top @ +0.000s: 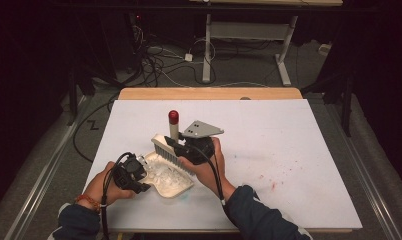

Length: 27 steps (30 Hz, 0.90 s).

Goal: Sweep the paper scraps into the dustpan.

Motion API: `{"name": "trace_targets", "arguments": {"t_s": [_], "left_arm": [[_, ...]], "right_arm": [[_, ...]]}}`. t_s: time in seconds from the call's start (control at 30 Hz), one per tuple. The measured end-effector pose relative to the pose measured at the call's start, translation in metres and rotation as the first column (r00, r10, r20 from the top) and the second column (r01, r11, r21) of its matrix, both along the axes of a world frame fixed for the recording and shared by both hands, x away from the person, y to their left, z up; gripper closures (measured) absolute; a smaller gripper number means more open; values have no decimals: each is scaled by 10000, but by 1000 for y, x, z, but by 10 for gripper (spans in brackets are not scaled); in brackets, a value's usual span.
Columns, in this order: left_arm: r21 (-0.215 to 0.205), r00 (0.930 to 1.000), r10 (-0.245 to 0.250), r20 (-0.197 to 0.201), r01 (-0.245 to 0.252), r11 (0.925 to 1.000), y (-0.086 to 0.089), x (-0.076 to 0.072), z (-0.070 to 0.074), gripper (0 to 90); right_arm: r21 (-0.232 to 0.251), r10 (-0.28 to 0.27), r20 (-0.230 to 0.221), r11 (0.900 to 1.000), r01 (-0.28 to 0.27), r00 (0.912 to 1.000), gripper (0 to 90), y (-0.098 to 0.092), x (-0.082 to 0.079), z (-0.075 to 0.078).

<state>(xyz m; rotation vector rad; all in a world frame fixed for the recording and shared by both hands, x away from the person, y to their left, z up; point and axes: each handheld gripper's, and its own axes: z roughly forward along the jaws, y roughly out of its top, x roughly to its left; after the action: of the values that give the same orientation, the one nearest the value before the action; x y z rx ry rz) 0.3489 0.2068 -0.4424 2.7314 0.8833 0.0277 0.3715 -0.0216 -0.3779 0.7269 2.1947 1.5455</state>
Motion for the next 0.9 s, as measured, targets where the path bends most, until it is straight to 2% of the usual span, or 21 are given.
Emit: {"name": "trace_targets", "arguments": {"t_s": [0.1,0.2,0.3,0.4,0.43,0.5,0.63,0.73,0.8,0.9], "left_arm": [[75,10000,-4,8,4,10000,-1,0,-1,629],[103,10000,-33,4,33,9999,-1,0,0,629],[142,10000,-55,-3,55,9999,0,-1,0,629],[93,10000,-72,31,71,9999,2,-1,2,629],[93,10000,-72,31,71,9999,2,-1,2,629],[98,10000,-73,18,73,9999,4,-3,3,629],[141,10000,-52,-3,52,9999,6,-5,3,629],[155,10000,-49,27,48,9999,7,-7,4,629],[156,10000,-35,-6,35,9999,8,-8,5,629],[206,10000,-60,-15,60,9998,8,-9,6,629]], "right_arm": [[84,-190,-5,9998,190,9998,709,-7,4,1],[-234,-480,247,9985,486,9985,709,-16,6,2],[-480,-589,198,9971,598,9981,709,-28,8,4],[-839,-819,413,9928,851,9958,709,-41,5,7],[-839,-819,413,9928,851,9958,709,-41,5,7],[-1105,-630,458,9916,677,9970,709,-56,-1,12],[-1781,-569,530,9818,656,9970,709,-71,-9,16],[-2147,-428,411,9754,506,9982,709,-81,-15,15],[-2203,-383,308,9744,441,9988,710,-83,-17,14],[-2536,-43,60,9673,57,10000,709,-81,-27,4]]}}
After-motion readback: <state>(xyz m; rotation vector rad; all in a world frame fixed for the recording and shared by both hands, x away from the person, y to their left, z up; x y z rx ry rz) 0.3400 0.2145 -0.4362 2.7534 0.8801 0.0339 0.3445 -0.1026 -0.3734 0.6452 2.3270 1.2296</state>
